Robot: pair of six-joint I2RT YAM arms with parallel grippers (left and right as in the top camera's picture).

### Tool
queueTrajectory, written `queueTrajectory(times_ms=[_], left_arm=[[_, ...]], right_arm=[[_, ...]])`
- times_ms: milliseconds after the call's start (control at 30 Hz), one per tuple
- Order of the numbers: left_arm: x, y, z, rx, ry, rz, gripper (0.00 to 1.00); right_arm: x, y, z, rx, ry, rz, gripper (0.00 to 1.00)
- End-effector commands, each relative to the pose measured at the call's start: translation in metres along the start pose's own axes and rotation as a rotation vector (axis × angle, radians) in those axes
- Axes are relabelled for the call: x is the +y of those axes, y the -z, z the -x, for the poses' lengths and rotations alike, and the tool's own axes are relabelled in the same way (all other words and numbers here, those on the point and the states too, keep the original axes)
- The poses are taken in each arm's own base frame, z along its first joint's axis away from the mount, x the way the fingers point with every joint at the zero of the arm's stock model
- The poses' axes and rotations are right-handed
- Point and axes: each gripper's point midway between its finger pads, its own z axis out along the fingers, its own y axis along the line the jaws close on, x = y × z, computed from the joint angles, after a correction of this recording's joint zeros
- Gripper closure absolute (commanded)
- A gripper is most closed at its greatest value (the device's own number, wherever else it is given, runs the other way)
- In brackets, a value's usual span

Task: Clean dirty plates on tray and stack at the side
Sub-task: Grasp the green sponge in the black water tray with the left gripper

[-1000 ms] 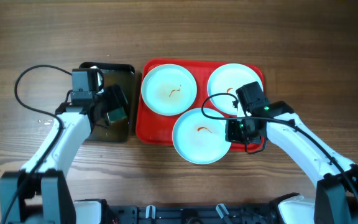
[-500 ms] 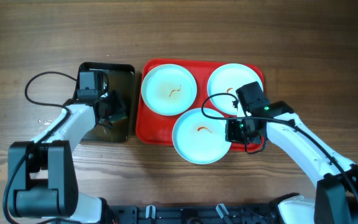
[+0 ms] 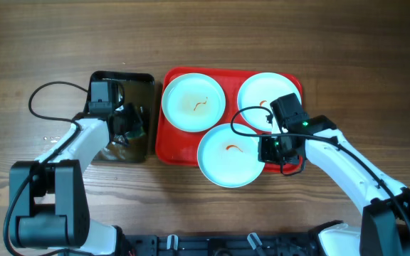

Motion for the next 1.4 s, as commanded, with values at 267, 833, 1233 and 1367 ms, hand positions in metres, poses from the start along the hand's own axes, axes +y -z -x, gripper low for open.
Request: queueTrajectory(times_ms=[267, 833, 1233, 1367], left_arm=[[-0.006, 0.011, 0.008, -0.032, -0.003, -0.022, 0.55], [-0.009, 0.007, -0.007, -0.033, -0.109, 0.091, 0.49], [-0.006, 0.005, -0.010, -0.019, -0.109, 0.104, 0.96], [-0.013, 0.024, 0.004, -0.081, -0.125, 0.072, 0.96]], right_arm=[[0.002, 0.001, -0.002, -0.003, 0.023, 0.012, 0.96], [0.002, 0.001, -0.002, -0.003, 0.025, 0.012, 0.96], [0.001, 0.001, -0.003, 0.001, 0.025, 0.011, 0.96], [0.002, 0.001, -0.003, 0.000, 0.025, 0.011, 0.96]])
